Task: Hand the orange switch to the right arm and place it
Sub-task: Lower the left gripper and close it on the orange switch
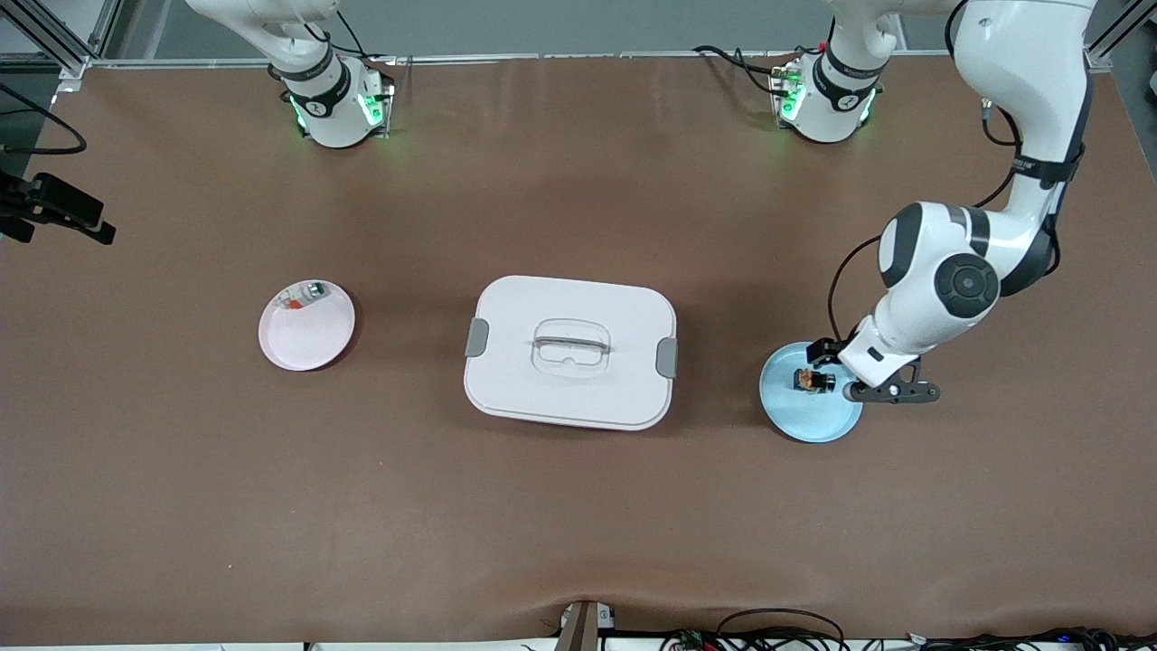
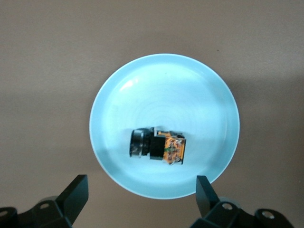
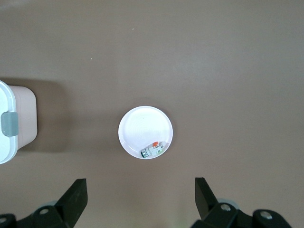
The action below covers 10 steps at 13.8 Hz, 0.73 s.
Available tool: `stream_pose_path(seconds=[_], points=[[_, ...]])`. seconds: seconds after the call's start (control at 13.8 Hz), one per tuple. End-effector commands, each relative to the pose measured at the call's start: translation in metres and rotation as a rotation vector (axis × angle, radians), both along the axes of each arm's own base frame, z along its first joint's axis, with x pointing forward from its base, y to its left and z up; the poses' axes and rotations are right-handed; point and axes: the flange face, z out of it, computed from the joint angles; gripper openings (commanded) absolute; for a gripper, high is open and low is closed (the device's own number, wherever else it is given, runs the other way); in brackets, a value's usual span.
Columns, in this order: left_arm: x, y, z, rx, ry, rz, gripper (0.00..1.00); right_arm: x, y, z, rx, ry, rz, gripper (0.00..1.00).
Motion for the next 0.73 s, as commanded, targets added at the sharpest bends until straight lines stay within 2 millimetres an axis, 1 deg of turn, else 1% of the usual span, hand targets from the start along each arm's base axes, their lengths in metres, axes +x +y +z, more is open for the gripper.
stream_pose_path(seconds=[0.0, 0.07, 0.15, 0.44, 0.65], points=[[0.008, -0.009, -0.011, 0.013, -0.001, -0.002, 1.0, -0.005, 0.0, 0.008, -0.01, -0.006, 0.011, 1.0], [0.009, -0.009, -0.02, 0.014, 0.01, -0.002, 1.0, -0.005, 0.0, 0.008, -0.009, -0.006, 0.011, 1.0], [0.009, -0.01, -0.023, 0.013, 0.009, -0.004, 1.0, -0.005, -0.001, 0.008, -0.01, -0.006, 0.009, 1.0], [0.012, -0.011, -0.047, 0.007, 0.017, -0.001, 1.0, -0.007, -0.004, 0.009, -0.007, -0.005, 0.005, 1.0], [0.012, -0.011, -0.053, 0.005, 0.016, -0.003, 1.0, -0.008, -0.003, 0.011, -0.007, -0.01, 0.006, 1.0]])
